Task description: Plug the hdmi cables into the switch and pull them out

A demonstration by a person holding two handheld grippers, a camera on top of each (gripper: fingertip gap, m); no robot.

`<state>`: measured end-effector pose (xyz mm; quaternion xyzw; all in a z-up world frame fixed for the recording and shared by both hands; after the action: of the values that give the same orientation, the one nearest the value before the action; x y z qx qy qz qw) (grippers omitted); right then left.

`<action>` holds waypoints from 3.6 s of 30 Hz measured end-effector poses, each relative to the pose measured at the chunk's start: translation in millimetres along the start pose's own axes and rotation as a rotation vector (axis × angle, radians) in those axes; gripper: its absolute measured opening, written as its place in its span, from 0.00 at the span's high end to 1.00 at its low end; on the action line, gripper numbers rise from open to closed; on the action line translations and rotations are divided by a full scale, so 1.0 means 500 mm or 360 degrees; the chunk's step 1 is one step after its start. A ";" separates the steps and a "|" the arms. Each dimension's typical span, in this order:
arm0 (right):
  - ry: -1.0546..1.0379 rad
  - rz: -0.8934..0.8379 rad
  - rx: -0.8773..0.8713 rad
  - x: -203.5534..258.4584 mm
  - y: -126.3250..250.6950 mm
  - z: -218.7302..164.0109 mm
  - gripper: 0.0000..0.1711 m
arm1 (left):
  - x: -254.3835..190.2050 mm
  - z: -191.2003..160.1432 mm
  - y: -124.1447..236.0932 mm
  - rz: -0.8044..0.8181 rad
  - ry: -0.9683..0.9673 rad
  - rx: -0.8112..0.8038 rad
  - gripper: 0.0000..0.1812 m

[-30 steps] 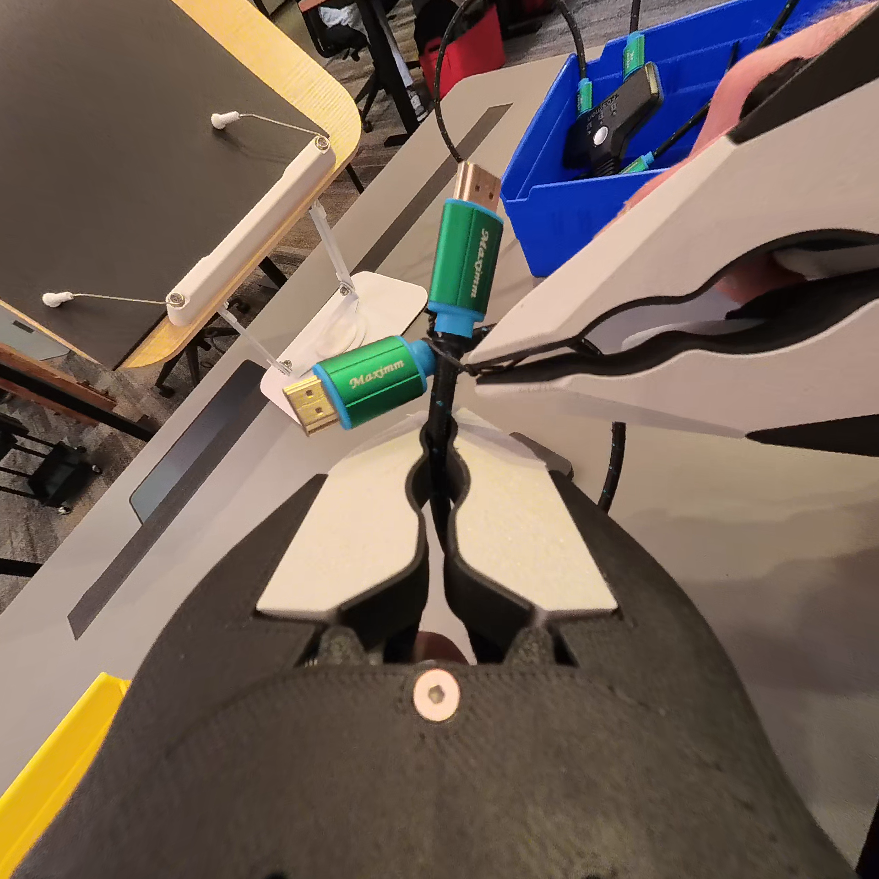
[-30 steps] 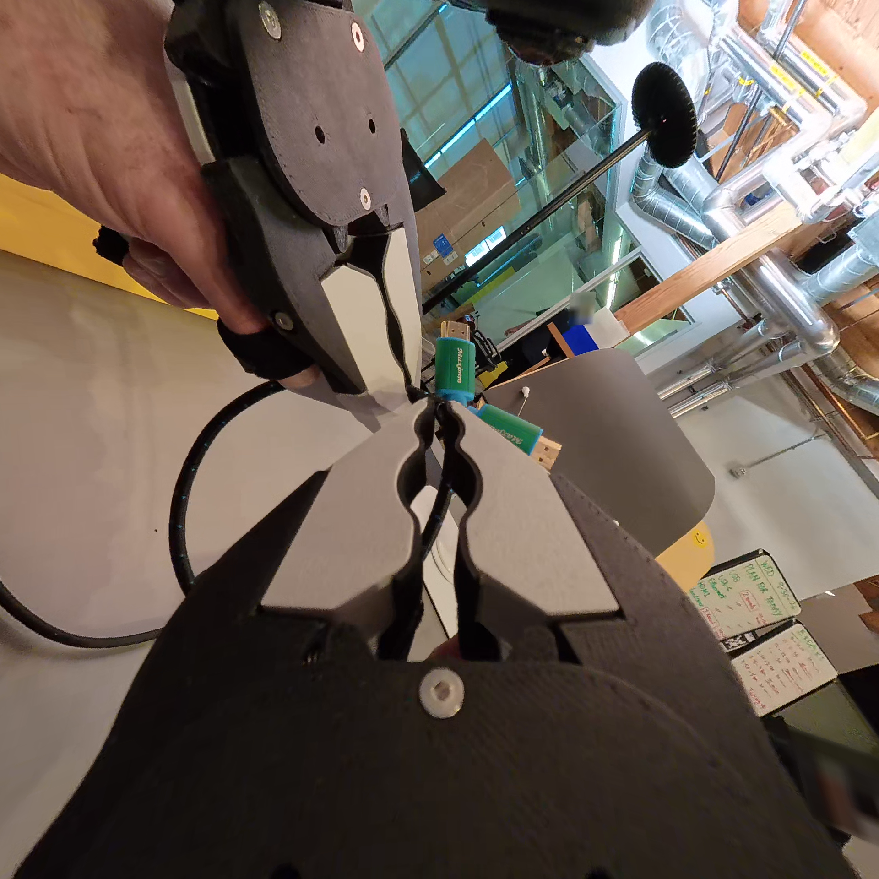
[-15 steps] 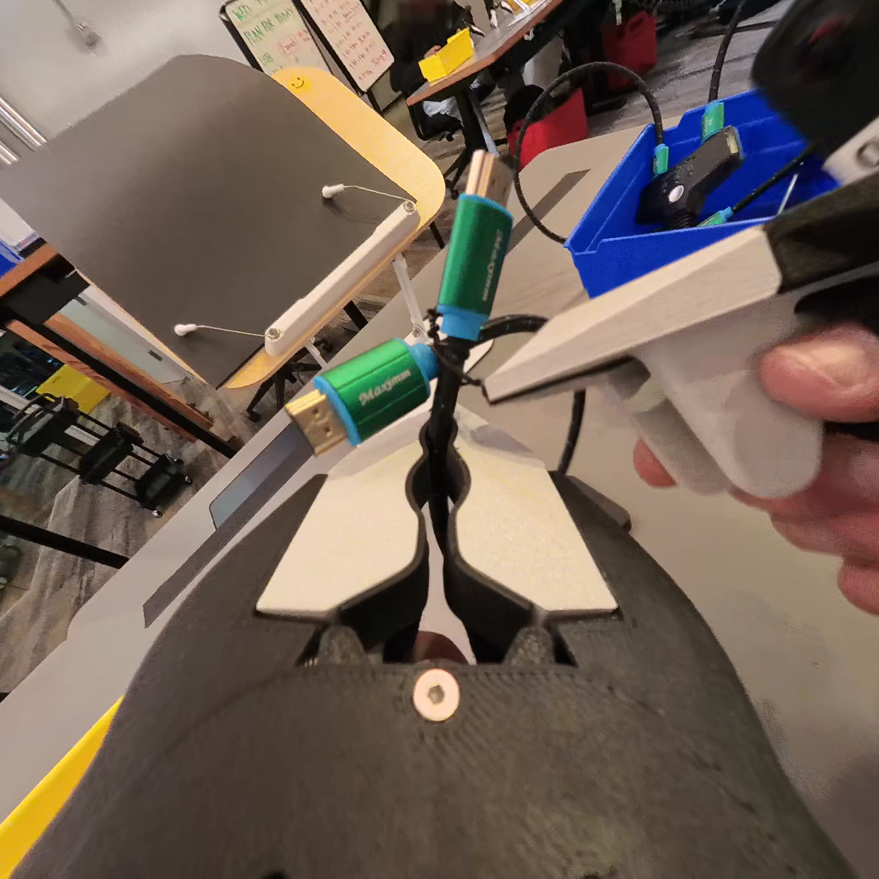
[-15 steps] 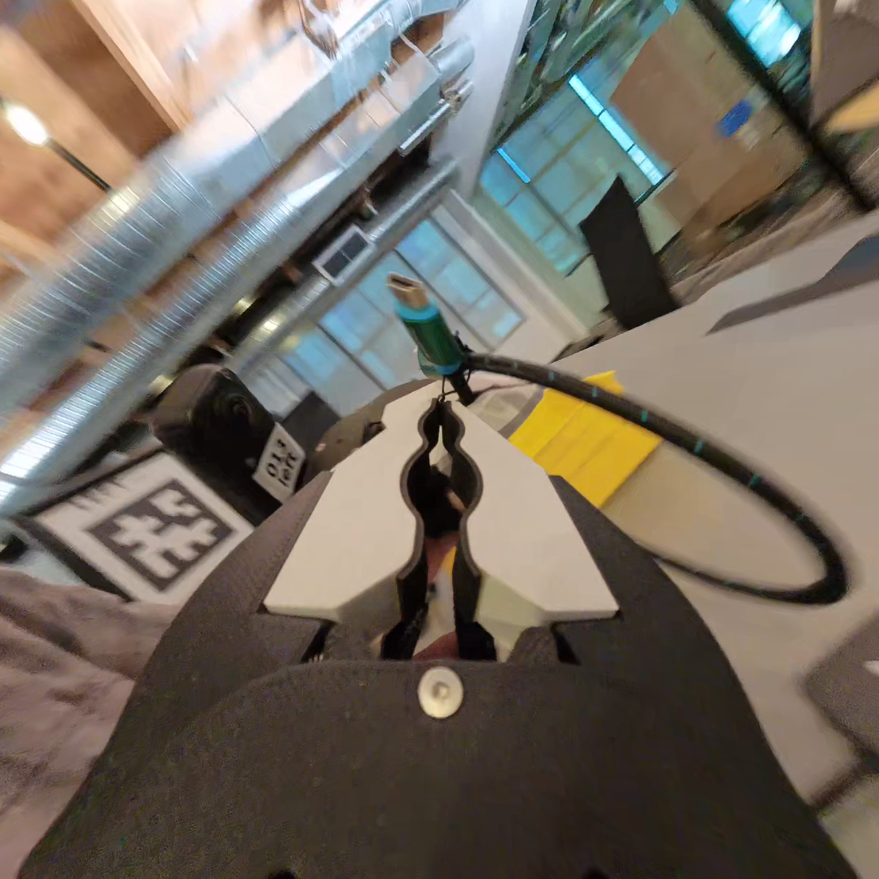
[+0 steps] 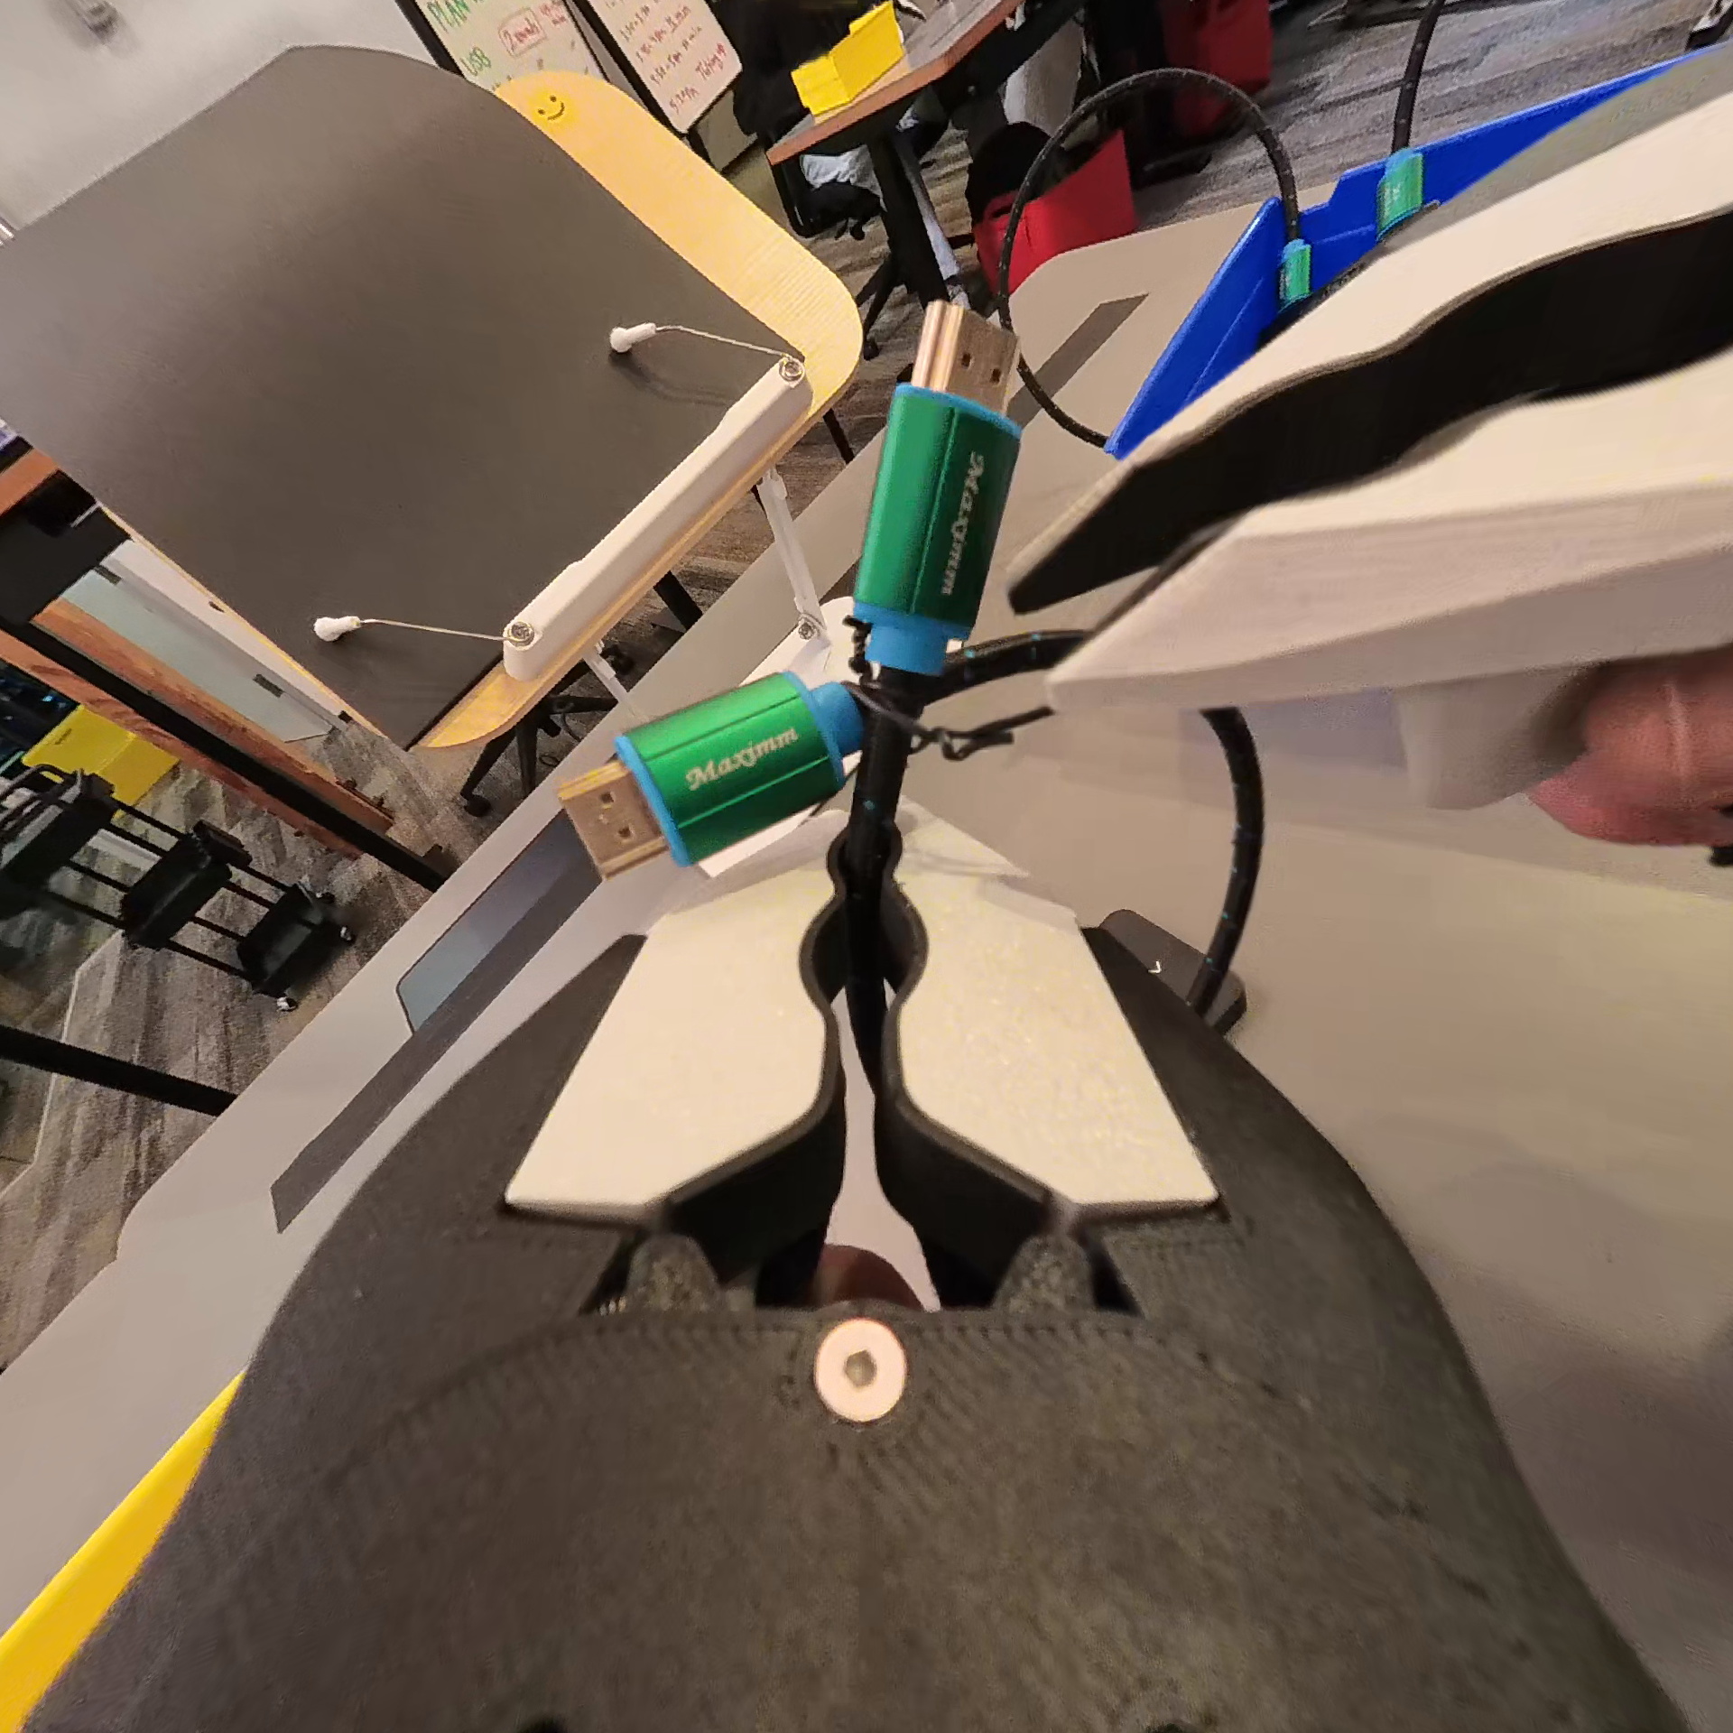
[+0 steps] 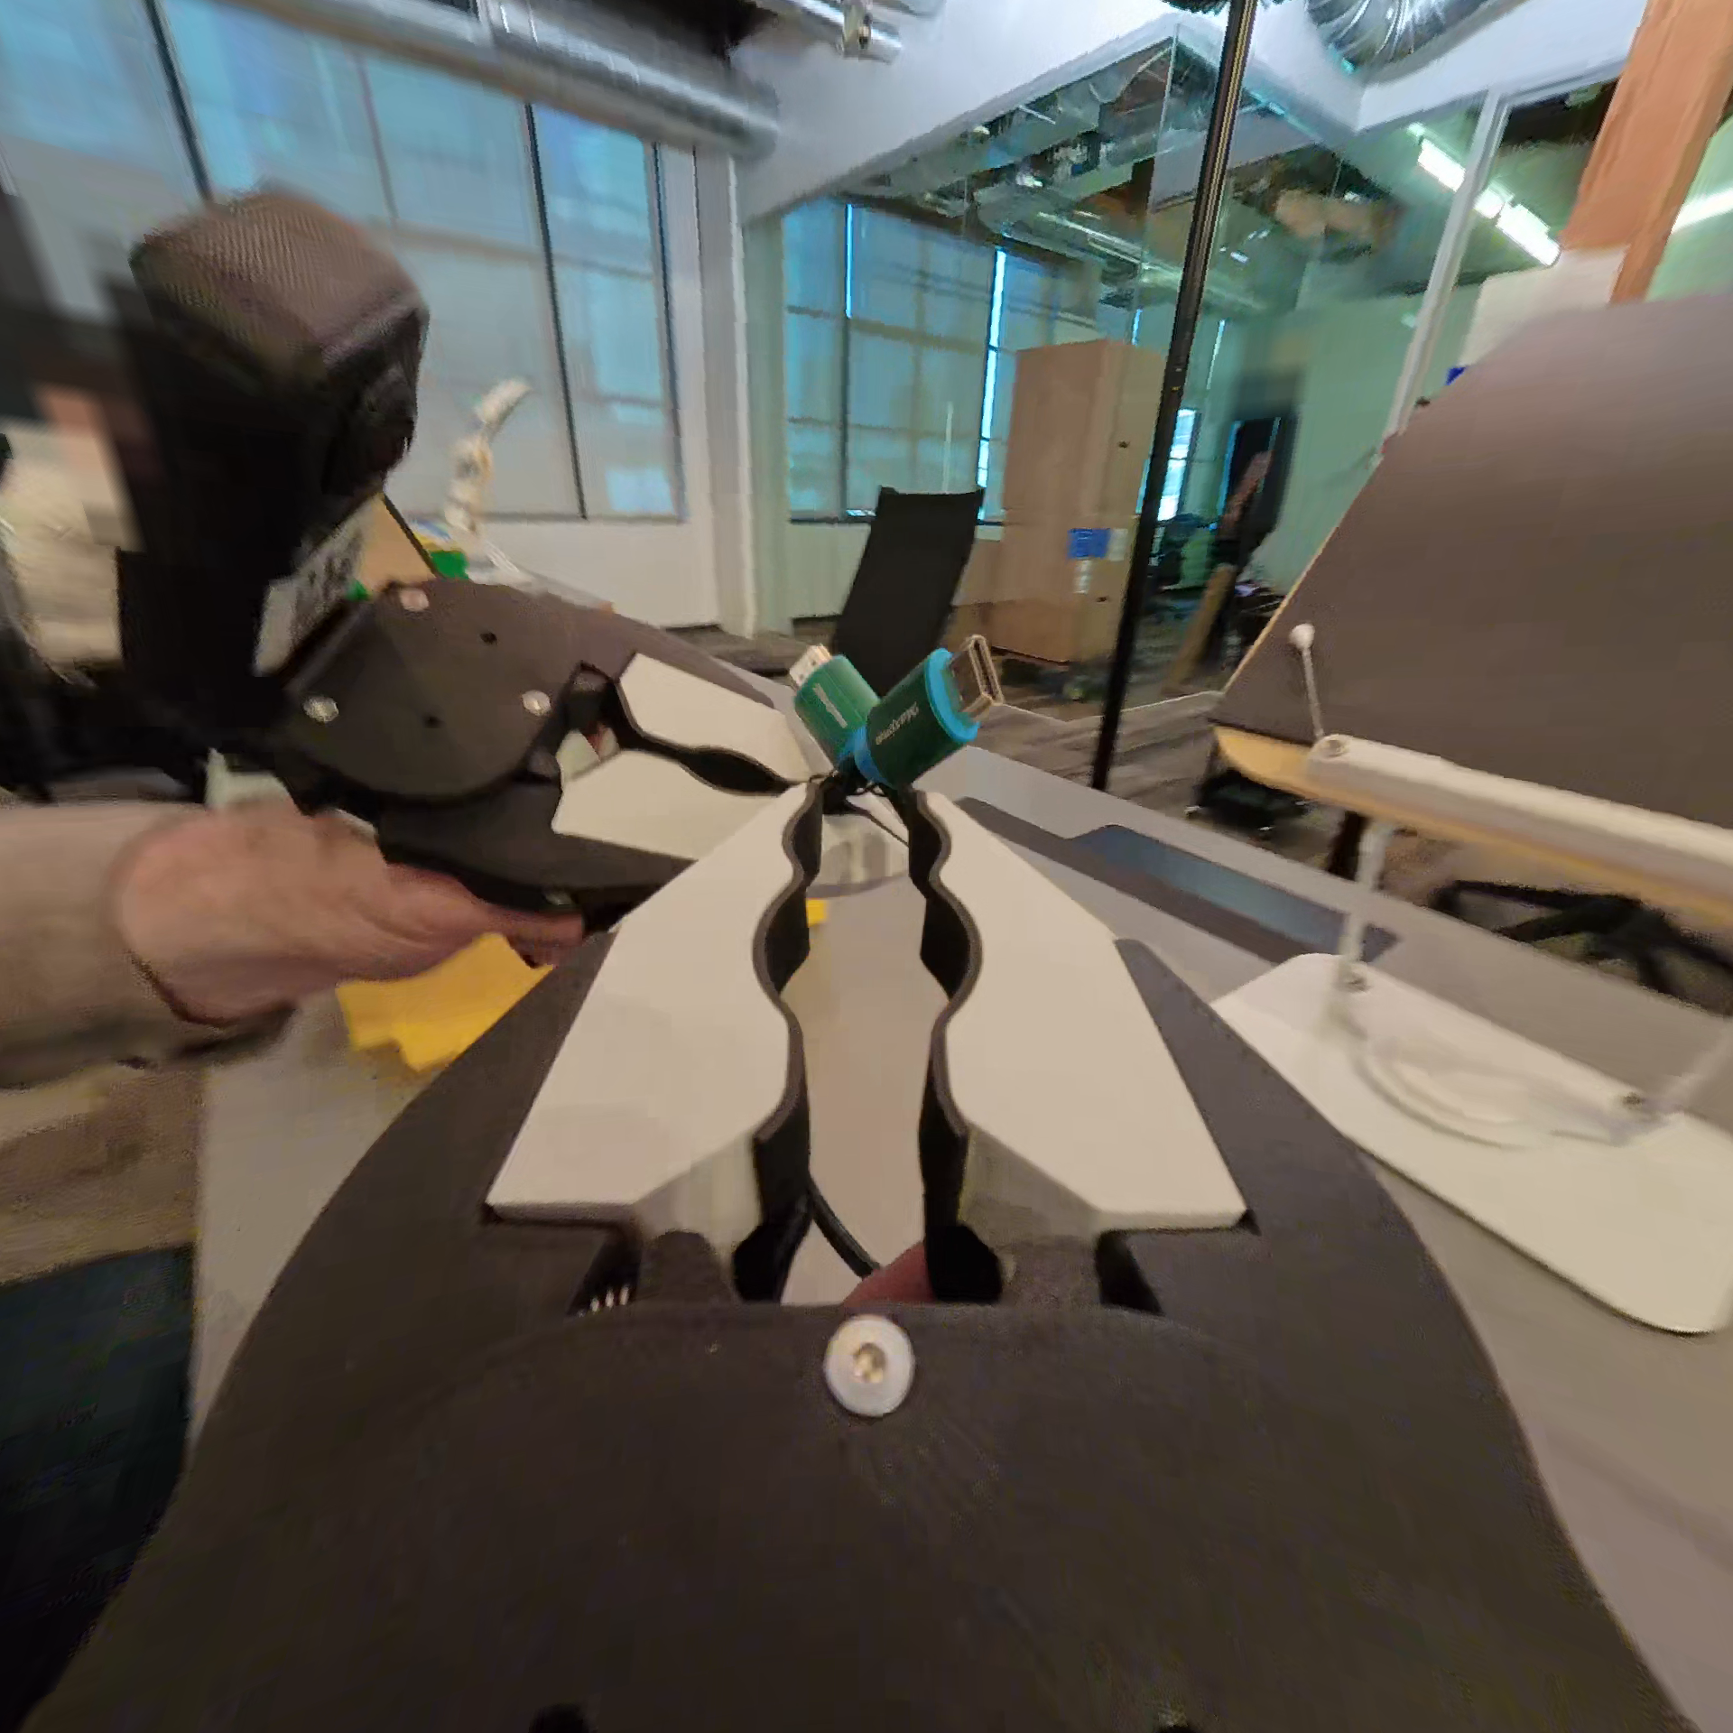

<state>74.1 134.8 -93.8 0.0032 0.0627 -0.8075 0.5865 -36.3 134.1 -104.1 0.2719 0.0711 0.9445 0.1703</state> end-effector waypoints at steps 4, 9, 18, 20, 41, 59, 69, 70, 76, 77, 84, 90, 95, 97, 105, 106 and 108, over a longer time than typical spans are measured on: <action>0.0238 -0.0034 0.0060 0.016 -0.003 -0.001 0.92 | 0.005 -0.001 -0.001 -0.0011 0.0020 0.0012 1.00; 0.0433 -0.0068 0.0116 0.028 -0.007 -0.004 0.92 | 0.008 -0.002 -0.003 -0.0015 0.0022 0.0027 1.00; 0.0653 -0.0147 0.0208 0.031 -0.008 -0.008 0.90 | 0.004 -0.004 -0.004 -0.0047 0.0023 0.0043 1.00; 0.0687 -0.0165 0.0216 0.030 -0.007 -0.007 0.90 | 0.004 -0.005 -0.005 -0.0050 0.0024 0.0047 1.00; 0.1096 -0.0210 0.0386 0.034 -0.012 -0.023 0.90 | 0.001 -0.009 -0.006 -0.0084 -0.0079 0.0132 1.00; 0.1475 -0.0238 0.0499 0.049 -0.018 -0.026 0.95 | -0.018 -0.009 -0.004 -0.0140 -0.0188 0.0200 1.00; 0.1491 -0.0245 0.0510 0.049 -0.018 -0.026 0.99 | -0.026 -0.006 -0.002 -0.0145 -0.0227 0.0202 1.00; 0.1487 -0.0244 0.0512 0.049 -0.018 -0.026 0.99 | -0.026 -0.006 -0.002 -0.0145 -0.0227 0.0201 1.00; 0.1199 -0.0204 0.0461 0.040 -0.010 -0.015 1.00 | -0.025 -0.006 -0.003 -0.0114 -0.0231 0.0190 1.00; 0.1066 -0.0184 0.0421 0.035 -0.008 -0.012 1.00 | -0.023 -0.006 -0.003 -0.0099 -0.0224 0.0182 1.00; -0.0282 0.0096 -0.0016 -0.002 0.000 -0.005 1.00 | 0.001 0.003 0.001 0.0030 -0.0146 0.0115 1.00; -0.0713 0.0234 -0.0119 -0.014 0.001 -0.023 1.00 | 0.026 0.004 0.003 0.0120 -0.0114 0.0086 1.00; -0.0518 0.0189 -0.0068 -0.013 0.008 -0.014 1.00 | 0.070 -0.002 0.005 0.0186 -0.0021 0.0104 1.00; -0.0442 0.0159 -0.0043 -0.016 0.012 -0.015 1.00 | 0.099 -0.003 0.012 0.0218 0.0034 0.0109 1.00; -0.0269 0.0107 0.0033 -0.013 0.009 -0.022 1.00 | 0.159 -0.004 0.032 0.0324 0.0055 0.0112 1.00; -0.0246 0.0099 0.0045 -0.012 0.009 -0.023 1.00 | 0.163 -0.006 0.033 0.0330 0.0057 0.0112 1.00; -0.0215 0.0087 0.0054 -0.011 0.009 -0.022 1.00 | 0.170 -0.006 0.036 0.0345 0.0047 0.0116 1.00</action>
<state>79.5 139.7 -104.8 -0.0395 0.0091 -0.7906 0.6110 -110.7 147.8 -61.1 0.2699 0.0780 0.9581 0.0560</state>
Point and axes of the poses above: each gripper's, where its closed fingertips meet, y back along the fingers, z out of its top, x = y × z across the jaws, the point moved 7 cm from there along y, back along the fingers, and after that the axes turned 8 degrees about z, right-handed, at the moved point
